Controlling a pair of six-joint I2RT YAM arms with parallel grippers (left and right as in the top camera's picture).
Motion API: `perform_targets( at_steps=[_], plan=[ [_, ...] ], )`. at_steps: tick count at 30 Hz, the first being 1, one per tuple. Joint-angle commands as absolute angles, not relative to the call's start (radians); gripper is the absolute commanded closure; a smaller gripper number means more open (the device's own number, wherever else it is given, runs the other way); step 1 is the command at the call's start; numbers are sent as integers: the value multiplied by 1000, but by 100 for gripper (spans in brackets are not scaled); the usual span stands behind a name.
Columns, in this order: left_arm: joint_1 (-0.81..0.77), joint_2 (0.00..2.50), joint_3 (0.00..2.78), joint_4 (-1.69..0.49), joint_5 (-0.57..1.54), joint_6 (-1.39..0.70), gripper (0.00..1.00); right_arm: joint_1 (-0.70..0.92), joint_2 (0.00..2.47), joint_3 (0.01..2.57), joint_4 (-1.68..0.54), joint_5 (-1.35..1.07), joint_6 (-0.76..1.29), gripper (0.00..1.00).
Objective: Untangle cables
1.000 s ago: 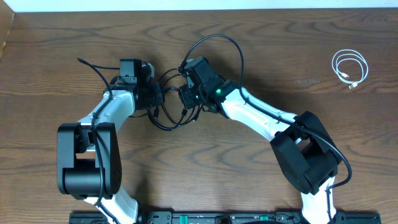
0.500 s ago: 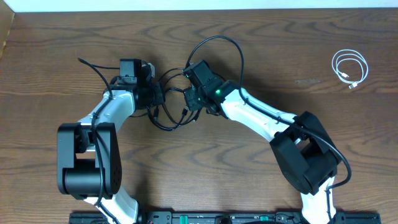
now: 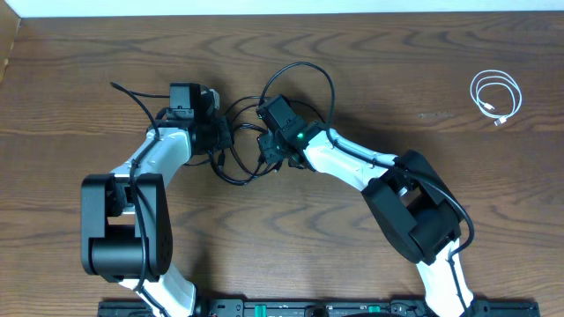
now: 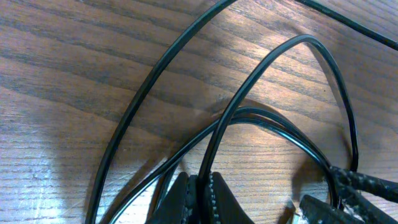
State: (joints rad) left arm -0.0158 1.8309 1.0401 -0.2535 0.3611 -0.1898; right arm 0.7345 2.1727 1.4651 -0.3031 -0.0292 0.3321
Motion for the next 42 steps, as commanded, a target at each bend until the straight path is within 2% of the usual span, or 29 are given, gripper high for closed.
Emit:
perform_targets(
  at_steps=[1,4,5,12,23,27,32,42],
  plan=[
    [-12,1812,1034,-252,367,-196,93,741,2189,1471,-305,-25,336,75],
    [-12,1812,1034,-252,367,-196,92,740,2189,1471,-286,-25,336,97],
    [-12,1812,1034,-251,366,-196,92,739,2188,1471,-270,-25,336,99],
    [-2,1807,1034,-249,343,-195,93,727,2107,1472,-213,28,335,99],
    [160,1691,1034,-355,337,-198,92,662,2055,1472,-367,311,214,99],
    [215,1691,1034,-403,217,-287,93,634,2055,1472,-419,426,173,99],
    [242,1691,1034,-414,187,-373,93,609,2053,1472,-464,525,155,99],
    [242,1692,1034,-416,163,-372,92,575,2036,1474,-492,914,155,99]
  ],
)
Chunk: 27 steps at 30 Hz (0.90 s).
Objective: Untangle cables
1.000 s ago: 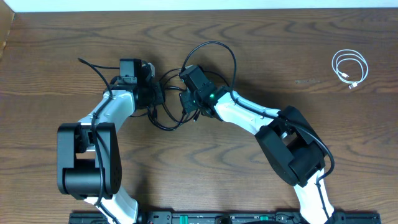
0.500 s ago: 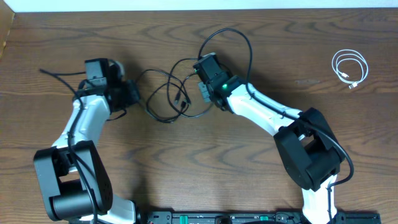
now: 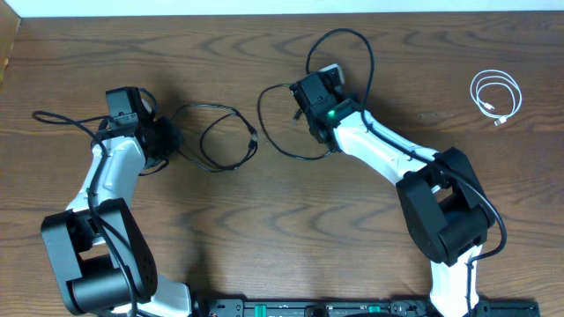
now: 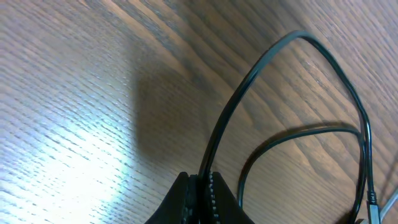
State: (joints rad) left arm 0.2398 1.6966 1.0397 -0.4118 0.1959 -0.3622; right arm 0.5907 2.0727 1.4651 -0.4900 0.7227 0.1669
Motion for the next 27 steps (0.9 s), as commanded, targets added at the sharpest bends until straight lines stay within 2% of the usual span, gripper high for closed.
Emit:
perform_targets(
  at_steps=[1,5,15,18,23,27],
  plan=[
    [242,1692,1034,-416,163,-372,93,569,2031,1474,-493,915,155,99],
    [242,1692,1034,-415,164,-373,92,551,2012,1474,-492,809,171,99],
    [201,1692,1034,-397,176,-374,92,553,2009,1474,-344,-31,171,99],
    [168,1692,1034,-386,175,-373,92,564,2009,1473,-286,-193,200,98],
    [112,1692,1034,-364,174,-372,92,579,2009,1473,-272,-209,208,96],
    [91,1692,1034,-357,175,-372,92,582,2009,1473,-276,-209,224,99]
  ],
)
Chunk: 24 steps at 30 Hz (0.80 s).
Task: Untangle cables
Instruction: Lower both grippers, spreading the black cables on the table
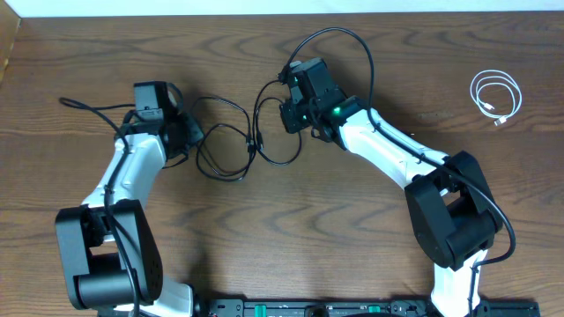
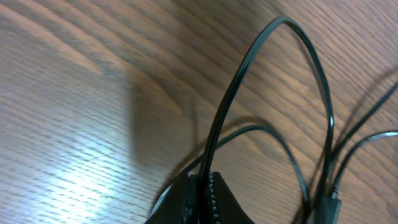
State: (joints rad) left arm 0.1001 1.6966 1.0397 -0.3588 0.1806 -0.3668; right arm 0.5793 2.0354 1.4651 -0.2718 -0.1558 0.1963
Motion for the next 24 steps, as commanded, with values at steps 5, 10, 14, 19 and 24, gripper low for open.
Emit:
perform_targets(
  at_steps=[5,10,14,19,24],
  plan=[
    [81,1692,1034,-356,174,-372,92,591,2014,1473,-274,-207,254,99],
    [82,1692,1034,-357,163,-371,92,591,2015,1473,-311,-46,254,99],
    [82,1692,1034,-357,162,-371,92,584,2015,1473,-359,85,254,99],
    [82,1692,1034,-358,110,-372,92,583,2015,1472,-408,176,254,99],
    [82,1692,1034,-373,32,-372,92,583,2015,1472,-408,182,254,98]
  ],
)
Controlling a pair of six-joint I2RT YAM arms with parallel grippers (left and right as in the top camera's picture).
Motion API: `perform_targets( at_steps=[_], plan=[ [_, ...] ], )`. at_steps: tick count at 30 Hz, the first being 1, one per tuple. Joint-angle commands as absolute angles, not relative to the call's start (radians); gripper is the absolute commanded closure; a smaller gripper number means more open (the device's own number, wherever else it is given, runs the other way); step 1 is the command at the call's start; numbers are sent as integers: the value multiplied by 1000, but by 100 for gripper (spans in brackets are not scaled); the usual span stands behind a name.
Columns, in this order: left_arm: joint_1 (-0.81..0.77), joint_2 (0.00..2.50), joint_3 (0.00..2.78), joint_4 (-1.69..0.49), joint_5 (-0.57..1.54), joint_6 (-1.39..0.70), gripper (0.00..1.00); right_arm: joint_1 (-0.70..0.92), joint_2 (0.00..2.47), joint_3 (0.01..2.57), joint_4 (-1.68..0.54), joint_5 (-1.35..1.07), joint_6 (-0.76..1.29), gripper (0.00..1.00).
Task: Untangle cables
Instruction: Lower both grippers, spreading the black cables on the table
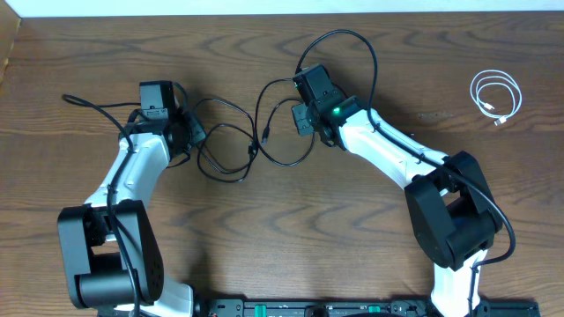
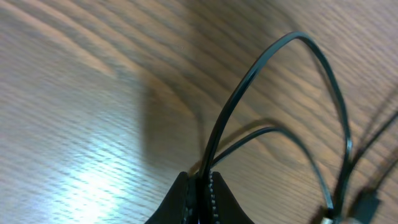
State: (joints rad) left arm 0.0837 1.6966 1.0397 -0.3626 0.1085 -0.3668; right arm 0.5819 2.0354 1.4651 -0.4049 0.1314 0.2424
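Two thin black cables lie looped on the wooden table. One black cable [image 1: 222, 175] runs from a loose end at the far left through my left gripper [image 1: 195, 134] into loops at the middle. In the left wrist view the left gripper [image 2: 202, 179] is shut on this cable [image 2: 245, 87], which arcs up and away from the jaws. The other black cable [image 1: 367, 55] loops high around my right gripper [image 1: 300, 118] and sags below it toward the first cable's loops. The right gripper looks shut on it, though its fingers are partly hidden. The loops overlap near a connector [image 1: 266, 135].
A small coiled white cable [image 1: 496, 95] lies at the far right. The table's back edge [image 1: 282, 14] runs along the top of the overhead view. Both arm bases stand at the front edge.
Both grippers shifted slightly to the right, each still holding its cable. The connector between them has moved a little up and right. The loops still overlap in the middle.
Both grippers were close together in the tangle at the table's middle. Then they stood far apart, the left far to the left and the right up-right, each with a cable. After that they were nearer again, and the loops overlap now.
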Motion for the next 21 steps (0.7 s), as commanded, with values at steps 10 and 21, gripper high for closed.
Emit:
perform_targets(
  at_steps=[10,21],
  plan=[
    [83,1692,1034,-393,-90,-372,91,584,2015,1472,-401,182,254,94],
    [83,1692,1034,-395,-97,-373,23,583,2021,1472,-400,-63,215,36]
  ],
)
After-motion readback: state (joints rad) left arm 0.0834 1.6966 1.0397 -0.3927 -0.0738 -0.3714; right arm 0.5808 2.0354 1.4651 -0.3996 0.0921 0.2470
